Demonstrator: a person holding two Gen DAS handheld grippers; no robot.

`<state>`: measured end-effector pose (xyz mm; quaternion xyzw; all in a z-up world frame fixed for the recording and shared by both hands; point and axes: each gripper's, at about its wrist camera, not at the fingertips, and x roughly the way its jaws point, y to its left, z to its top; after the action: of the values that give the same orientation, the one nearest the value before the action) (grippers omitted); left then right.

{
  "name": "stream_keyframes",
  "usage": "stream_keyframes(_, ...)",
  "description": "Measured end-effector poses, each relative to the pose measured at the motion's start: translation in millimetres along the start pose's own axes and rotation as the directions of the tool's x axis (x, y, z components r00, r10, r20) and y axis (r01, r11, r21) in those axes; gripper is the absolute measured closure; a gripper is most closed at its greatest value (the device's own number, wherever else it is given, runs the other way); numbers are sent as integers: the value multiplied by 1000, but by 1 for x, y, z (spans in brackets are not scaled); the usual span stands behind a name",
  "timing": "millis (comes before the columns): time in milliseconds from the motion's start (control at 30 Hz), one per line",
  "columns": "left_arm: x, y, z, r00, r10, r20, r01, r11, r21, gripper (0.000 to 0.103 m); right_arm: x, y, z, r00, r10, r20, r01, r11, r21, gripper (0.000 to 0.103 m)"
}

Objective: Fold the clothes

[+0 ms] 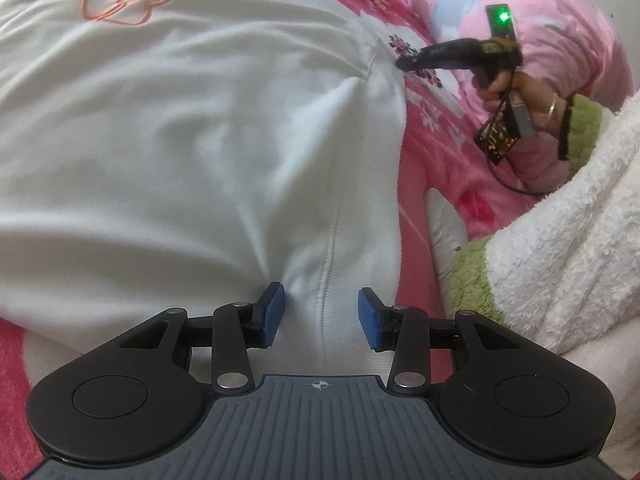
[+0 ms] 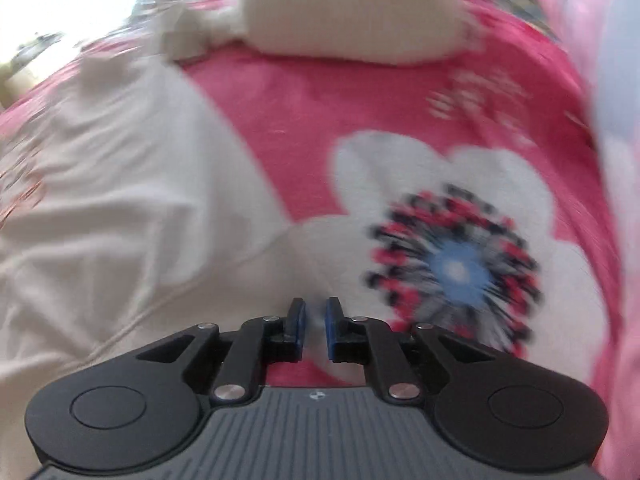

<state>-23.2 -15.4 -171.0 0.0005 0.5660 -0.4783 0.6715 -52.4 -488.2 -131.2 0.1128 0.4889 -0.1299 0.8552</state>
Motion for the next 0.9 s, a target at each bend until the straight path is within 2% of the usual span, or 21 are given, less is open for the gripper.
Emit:
stream_keyframes(33, -1, 0, 2, 1000, -4, -9, 4, 1000, -9, 63, -4, -5, 5, 1000, -6, 4, 5, 999, 38, 89)
stream_keyframes(133, -2, 1, 12, 998, -26, -64, 24, 999, -26, 63, -9, -5, 33, 994, 80, 71, -87, 992, 97, 88)
stream_keyframes(167, -2, -1, 16, 996, -28, -87, 26, 1000, -17, 63, -8, -2, 44, 990, 110, 94, -119, 988, 103, 84)
stream_keyframes(200, -2, -2, 21, 994, -26, -110, 26, 1000, -6, 63, -4, 3, 56, 984, 139, 108, -150, 984, 97, 73)
stream_keyframes(233, -3, -4, 27, 989, -29, -142, 32, 999, 14, 63, 2, 10, 67, 979, 169, 118, -179, 980, 87, 69)
stream_keyframes(267, -4, -5, 34, 985, -29, -168, 34, 999, 28, 63, 8, 16, 78, 972, 198, 128, -209, 975, 78, 66)
stream_keyframes(367, -4, -7, 54, 976, -18, -219, 29, 999, 45, 63, 36, 30, 112, 947, 298, 121, -310, 946, 92, 65)
stream_keyframes(533, 5, -5, 90, 969, 41, -244, -25, 998, 66, 63, 91, 54, 178, 892, 441, 100, -452, 875, 177, 61)
stream_keyframes(600, 12, -3, 106, 975, 62, -213, -52, 997, 50, 63, 112, 68, 205, 881, 465, 90, -473, 861, 184, 48)
stream_keyframes(733, 20, 7, 137, 993, 99, -59, -100, 995, -21, 63, 162, 86, 247, 891, 448, 76, -452, 860, 237, 46)
stream_keyframes(800, 25, 12, 151, 991, 132, 16, -131, 990, -51, 63, 186, 87, 259, 899, 433, 63, -431, 850, 304, 46)
stream_keyframes(900, 30, 20, 169, 980, 170, 101, -162, 983, -84, 63, 205, 91, 270, 891, 447, 77, -447, 836, 319, 44)
